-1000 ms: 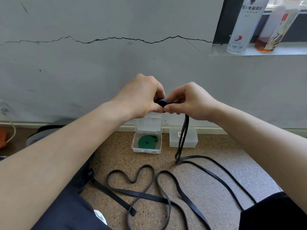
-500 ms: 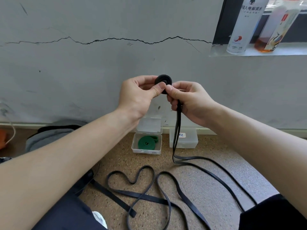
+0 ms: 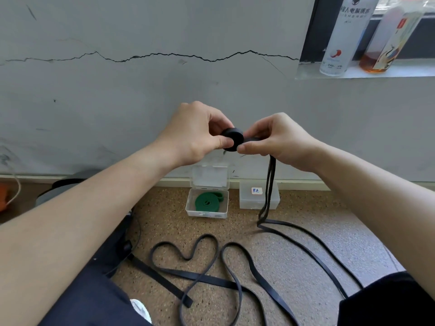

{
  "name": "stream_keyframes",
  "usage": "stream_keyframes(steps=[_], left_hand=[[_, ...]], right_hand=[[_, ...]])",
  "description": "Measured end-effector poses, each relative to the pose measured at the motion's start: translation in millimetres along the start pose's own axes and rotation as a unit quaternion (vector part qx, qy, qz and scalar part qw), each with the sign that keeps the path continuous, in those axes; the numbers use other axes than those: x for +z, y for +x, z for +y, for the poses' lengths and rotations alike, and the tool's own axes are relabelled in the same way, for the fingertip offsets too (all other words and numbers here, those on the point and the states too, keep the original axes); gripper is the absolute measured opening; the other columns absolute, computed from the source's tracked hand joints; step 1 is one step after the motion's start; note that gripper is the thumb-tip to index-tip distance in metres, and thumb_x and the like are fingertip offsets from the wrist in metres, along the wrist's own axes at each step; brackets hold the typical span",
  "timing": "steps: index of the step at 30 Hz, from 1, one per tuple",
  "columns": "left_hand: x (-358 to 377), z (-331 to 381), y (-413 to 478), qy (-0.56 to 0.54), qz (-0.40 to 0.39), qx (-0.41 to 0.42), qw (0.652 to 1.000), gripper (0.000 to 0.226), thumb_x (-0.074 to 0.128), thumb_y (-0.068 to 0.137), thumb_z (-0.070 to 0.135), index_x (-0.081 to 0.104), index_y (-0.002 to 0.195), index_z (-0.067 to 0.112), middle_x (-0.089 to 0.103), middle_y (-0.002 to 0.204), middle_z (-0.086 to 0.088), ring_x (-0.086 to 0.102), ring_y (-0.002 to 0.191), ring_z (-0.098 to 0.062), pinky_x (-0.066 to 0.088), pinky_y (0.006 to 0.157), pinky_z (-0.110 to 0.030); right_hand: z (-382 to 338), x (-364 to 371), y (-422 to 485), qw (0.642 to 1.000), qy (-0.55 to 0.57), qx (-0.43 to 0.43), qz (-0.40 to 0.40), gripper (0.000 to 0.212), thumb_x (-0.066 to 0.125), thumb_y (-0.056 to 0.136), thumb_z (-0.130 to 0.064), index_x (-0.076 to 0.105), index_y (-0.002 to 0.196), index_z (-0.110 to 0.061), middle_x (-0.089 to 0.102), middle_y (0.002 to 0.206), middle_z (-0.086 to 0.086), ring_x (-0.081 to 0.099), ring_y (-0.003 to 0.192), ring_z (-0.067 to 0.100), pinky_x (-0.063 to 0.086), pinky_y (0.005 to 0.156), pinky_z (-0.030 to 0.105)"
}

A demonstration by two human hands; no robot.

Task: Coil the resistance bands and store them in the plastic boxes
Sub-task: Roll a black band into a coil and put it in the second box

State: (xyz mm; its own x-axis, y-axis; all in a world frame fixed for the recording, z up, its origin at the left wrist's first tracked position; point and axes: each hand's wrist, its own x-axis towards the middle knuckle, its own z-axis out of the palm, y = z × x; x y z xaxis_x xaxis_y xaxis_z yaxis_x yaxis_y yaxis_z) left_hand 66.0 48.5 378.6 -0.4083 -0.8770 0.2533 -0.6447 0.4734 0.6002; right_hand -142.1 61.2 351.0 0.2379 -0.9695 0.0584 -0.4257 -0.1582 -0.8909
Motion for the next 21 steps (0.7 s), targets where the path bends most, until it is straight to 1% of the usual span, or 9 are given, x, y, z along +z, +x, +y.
stream_keyframes(steps=[3,6,7,9,12,14,15,17,21], left_hand=[[-1,4,2,0.049,-0.034,0.002,0.998,0.016,0.085,0.076,0.021,0.079,0.09,0.027,0.075,0.077,0.012,0.069,0.074,0.001,0.055,0.072,-0.02],[-2,7,3,0.052,-0.036,0.001,0.998,0.015,0.085,0.076,0.022,0.08,0.09,0.024,0.076,0.077,0.009,0.071,0.075,-0.002,0.056,0.072,-0.022],[0,6,2,0.011,-0.019,-0.004,1.0,0.015,0.085,0.076,0.021,0.08,0.09,0.023,0.076,0.078,0.008,0.071,0.075,-0.002,0.056,0.071,-0.02],[8,4,-1,-0.148,0.047,-0.044,0.987,0.017,0.084,0.077,0.015,0.078,0.093,0.019,0.077,0.084,0.004,0.072,0.079,-0.005,0.055,0.073,-0.019],[29,7,-6,-0.409,0.125,-0.152,0.891,0.018,0.079,0.082,0.009,0.072,0.096,0.017,0.076,0.094,-0.004,0.073,0.093,-0.017,0.057,0.079,-0.026],[38,9,-7,-0.486,0.149,-0.185,0.841,0.013,0.075,0.085,0.009,0.071,0.095,0.017,0.075,0.095,-0.005,0.071,0.095,-0.019,0.057,0.083,-0.029],[39,9,-5,-0.488,0.156,-0.187,0.838,0.012,0.075,0.086,0.009,0.073,0.094,0.017,0.075,0.095,-0.006,0.072,0.094,-0.019,0.057,0.085,-0.029],[35,5,-2,-0.46,0.156,-0.17,0.858,0.011,0.076,0.084,0.009,0.075,0.092,0.017,0.077,0.093,-0.007,0.073,0.091,-0.019,0.058,0.087,-0.03],[21,0,2,-0.365,0.128,-0.131,0.913,0.011,0.079,0.083,0.012,0.077,0.092,0.018,0.078,0.089,-0.005,0.074,0.087,-0.018,0.059,0.086,-0.03]], right_hand=[[2,4,1,0.999,-0.038,-0.002,-0.009,0.012,0.088,0.076,-0.023,0.079,0.08,-0.016,0.073,0.08,0.018,0.058,0.069,0.017,0.046,0.07,0.032],[3,6,2,0.999,-0.043,-0.011,-0.009,0.014,0.085,0.08,-0.024,0.077,0.082,-0.013,0.068,0.072,0.012,0.055,0.067,0.016,0.043,0.069,0.034],[3,6,2,1.0,-0.026,-0.016,-0.001,0.013,0.083,0.082,-0.023,0.075,0.081,-0.012,0.065,0.07,0.006,0.053,0.067,0.016,0.042,0.067,0.033],[3,8,3,0.997,0.064,-0.02,0.025,0.014,0.078,0.087,-0.018,0.07,0.079,-0.01,0.061,0.066,0.001,0.049,0.065,0.019,0.039,0.061,0.031],[-2,22,4,0.974,0.222,-0.004,0.049,0.015,0.073,0.09,-0.012,0.063,0.08,-0.007,0.057,0.063,0.001,0.046,0.06,0.015,0.038,0.055,0.025],[-5,32,4,0.955,0.292,0.016,0.055,0.015,0.07,0.092,-0.011,0.061,0.081,-0.007,0.055,0.063,0.001,0.045,0.057,0.011,0.037,0.053,0.023],[-5,35,5,0.948,0.314,0.025,0.055,0.016,0.07,0.092,-0.011,0.06,0.08,-0.008,0.054,0.063,0.001,0.045,0.056,0.011,0.036,0.053,0.023],[-5,37,5,0.945,0.32,0.036,0.054,0.018,0.069,0.093,-0.014,0.059,0.079,-0.01,0.054,0.062,0.0,0.044,0.053,0.011,0.035,0.051,0.023],[-3,27,4,0.973,0.227,0.017,0.03,0.016,0.073,0.091,-0.018,0.064,0.091,-0.005,0.059,0.065,0.001,0.046,0.049,0.014,0.04,0.051,0.029]])
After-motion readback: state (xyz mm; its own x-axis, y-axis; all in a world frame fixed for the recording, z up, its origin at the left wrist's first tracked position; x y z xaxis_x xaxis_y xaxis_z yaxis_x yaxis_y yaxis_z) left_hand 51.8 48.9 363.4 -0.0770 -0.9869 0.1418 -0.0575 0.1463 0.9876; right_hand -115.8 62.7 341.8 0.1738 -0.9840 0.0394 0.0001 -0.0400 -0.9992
